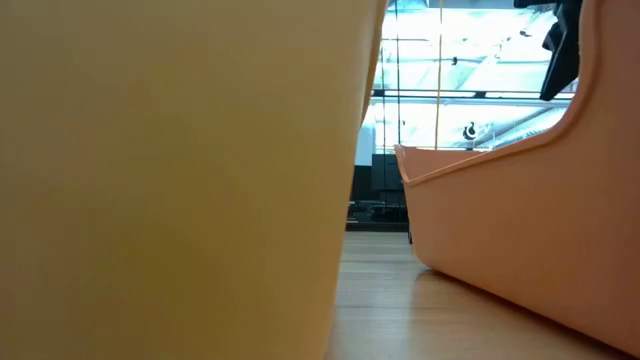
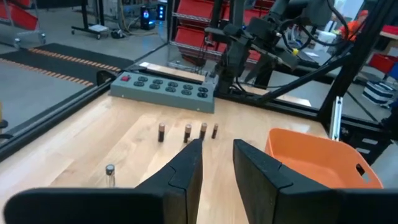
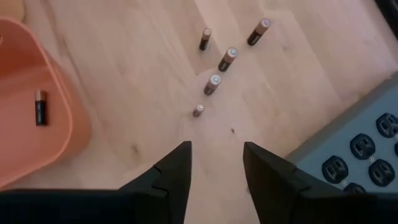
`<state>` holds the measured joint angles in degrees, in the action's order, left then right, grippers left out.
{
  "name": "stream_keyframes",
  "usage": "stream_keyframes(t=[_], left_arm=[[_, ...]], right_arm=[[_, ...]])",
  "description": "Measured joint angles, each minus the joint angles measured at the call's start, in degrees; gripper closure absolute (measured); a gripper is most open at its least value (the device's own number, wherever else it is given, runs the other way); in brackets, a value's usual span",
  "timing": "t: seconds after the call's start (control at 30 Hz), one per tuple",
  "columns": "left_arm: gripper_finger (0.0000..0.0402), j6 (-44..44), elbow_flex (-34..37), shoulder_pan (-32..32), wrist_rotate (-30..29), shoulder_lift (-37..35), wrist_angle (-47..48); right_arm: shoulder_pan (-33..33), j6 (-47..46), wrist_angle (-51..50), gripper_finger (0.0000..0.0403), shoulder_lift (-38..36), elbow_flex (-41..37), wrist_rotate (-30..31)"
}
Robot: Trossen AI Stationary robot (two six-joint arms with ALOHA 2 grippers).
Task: Sort batteries
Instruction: Put the black battery into the orange bin
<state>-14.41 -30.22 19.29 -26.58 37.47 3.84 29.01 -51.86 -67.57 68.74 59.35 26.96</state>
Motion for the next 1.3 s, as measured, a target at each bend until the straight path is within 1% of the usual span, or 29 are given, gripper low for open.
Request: stream_keyframes(t=[0.17, 0.27, 0.4, 0.57, 0.7, 0.97, 1.3], left_arm=[[0.0302, 1.0, 0.0, 0.0, -1.5, 1.2, -0.3], [0.0302, 1.3, 0.0, 0.0, -1.5, 2.3, -0.4], [0.0302, 1.4, 0.0, 0.0, -1.5, 3.9, -0.4], [0.0302, 1.7, 0.0, 0.0, -1.5, 5.2, -0.4], [0.0302, 1.8, 0.0, 0.0, -1.3, 5.8, -0.4], [0.0302, 2.8, 0.0, 0.0, -1.2, 6.0, -0.4], [0.0302, 2.8, 0.1, 0.0, -0.6, 6.0, -0.4]], right_arm=[[-1.7, 1.3, 1.8, 0.0264, 3.8, 0.0, -1.8], [-1.7, 4.4, 4.7, 0.0264, 7.7, 0.0, -1.6], [-2.8, 6.4, 4.9, 0.0264, 11.0, 0.0, -1.7], [-5.1, 8.1, 11.0, 0.0264, 11.2, -2.3, -3.0], [-6.8, 9.3, 15.6, 0.0264, 11.2, -5.5, -3.4], [-9.4, 11.5, 22.5, 0.0264, 11.2, -10.9, -4.0], [-11.1, 12.8, 24.1, 0.0264, 11.1, -12.7, -4.6]])
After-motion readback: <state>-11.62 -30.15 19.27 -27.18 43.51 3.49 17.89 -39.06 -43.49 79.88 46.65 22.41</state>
